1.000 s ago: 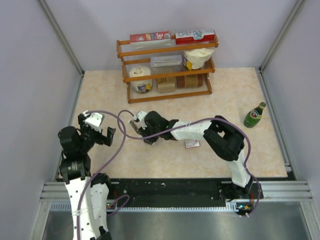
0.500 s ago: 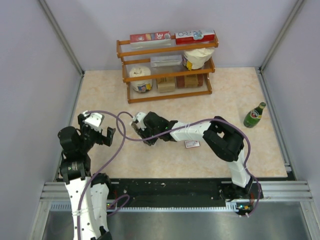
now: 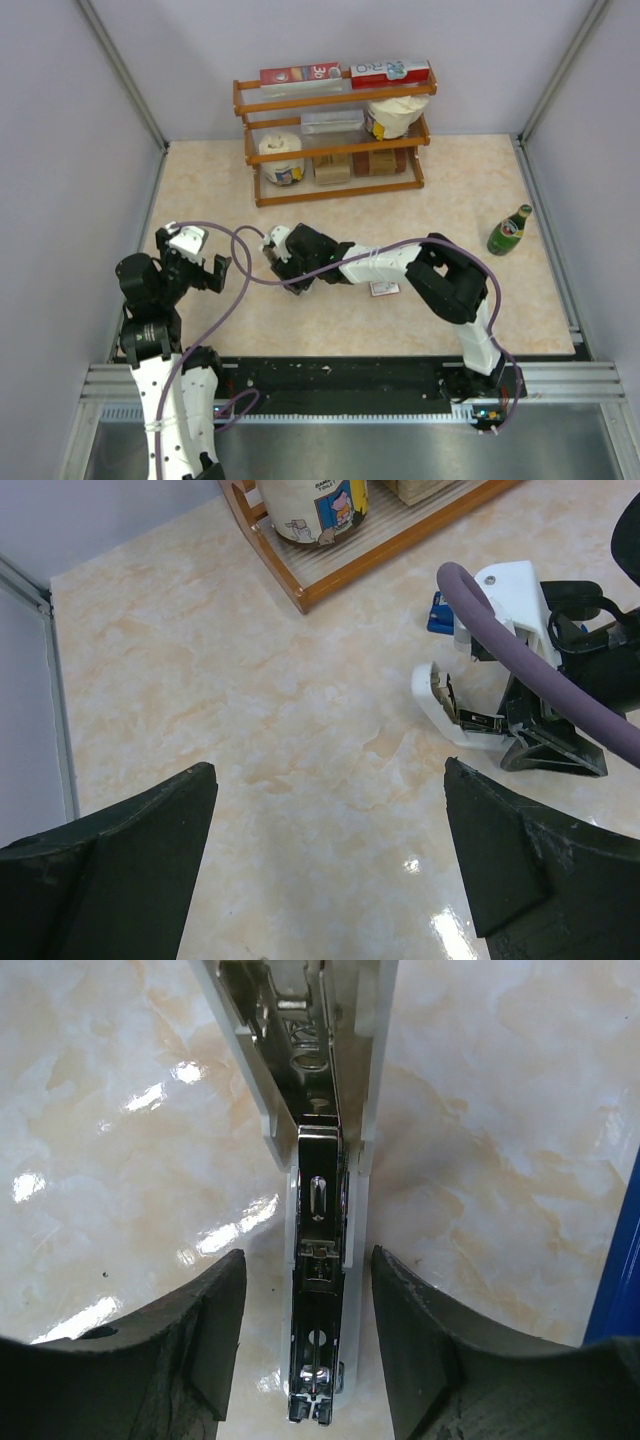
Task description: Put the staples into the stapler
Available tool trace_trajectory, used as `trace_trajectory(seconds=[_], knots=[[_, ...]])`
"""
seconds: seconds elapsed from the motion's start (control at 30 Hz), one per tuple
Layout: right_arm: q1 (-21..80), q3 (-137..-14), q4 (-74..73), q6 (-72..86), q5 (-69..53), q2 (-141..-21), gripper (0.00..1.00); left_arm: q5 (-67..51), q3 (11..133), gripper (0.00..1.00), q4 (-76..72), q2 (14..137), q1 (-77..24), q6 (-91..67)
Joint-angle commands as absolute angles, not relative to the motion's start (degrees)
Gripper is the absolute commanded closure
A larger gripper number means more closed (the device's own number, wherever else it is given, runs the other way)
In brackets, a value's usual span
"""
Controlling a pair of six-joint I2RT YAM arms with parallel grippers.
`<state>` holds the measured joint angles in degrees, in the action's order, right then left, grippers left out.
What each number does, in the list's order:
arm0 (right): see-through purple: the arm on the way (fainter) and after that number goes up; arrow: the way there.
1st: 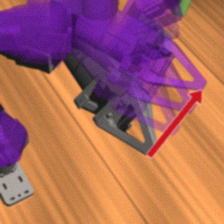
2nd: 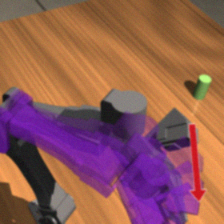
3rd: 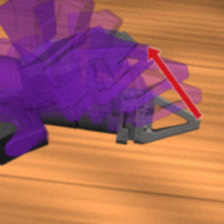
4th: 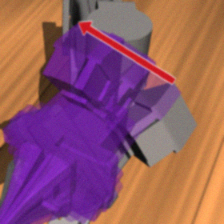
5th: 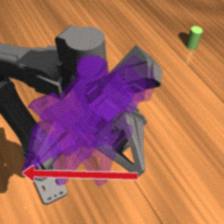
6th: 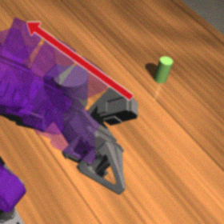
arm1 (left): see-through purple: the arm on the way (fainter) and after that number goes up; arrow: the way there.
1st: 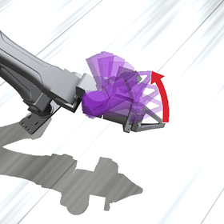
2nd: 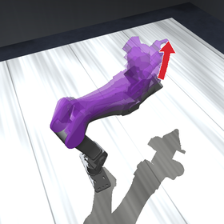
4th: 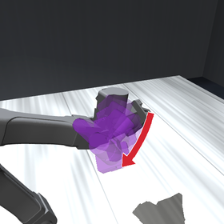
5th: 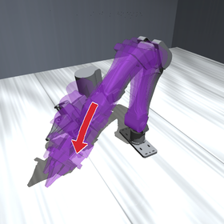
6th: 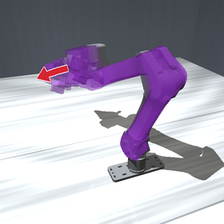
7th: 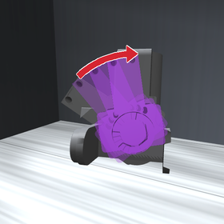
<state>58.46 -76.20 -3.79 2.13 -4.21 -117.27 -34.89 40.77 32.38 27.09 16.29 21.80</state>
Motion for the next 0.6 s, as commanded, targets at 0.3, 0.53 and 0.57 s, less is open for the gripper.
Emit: trace_trajectory(seconds=[0.3,0.53,0.57], knots=[[58.45,-77.08,-6.59,-5.09,-4.04,-106.63,0.39,-36.56,40.34,0.01,29.97,26.46,16.88,22.32],[54.85,-72.17,-8.26,-10.01,-7.29,-95.03,0.32,-38.23,39.38,0.01,29.27,25.84,16.88,22.32],[54.15,-71.11,-8.96,-10.89,-7.73,-92.92,0.31,-38.67,39.20,0.01,29.01,25.58,16.88,22.50]])
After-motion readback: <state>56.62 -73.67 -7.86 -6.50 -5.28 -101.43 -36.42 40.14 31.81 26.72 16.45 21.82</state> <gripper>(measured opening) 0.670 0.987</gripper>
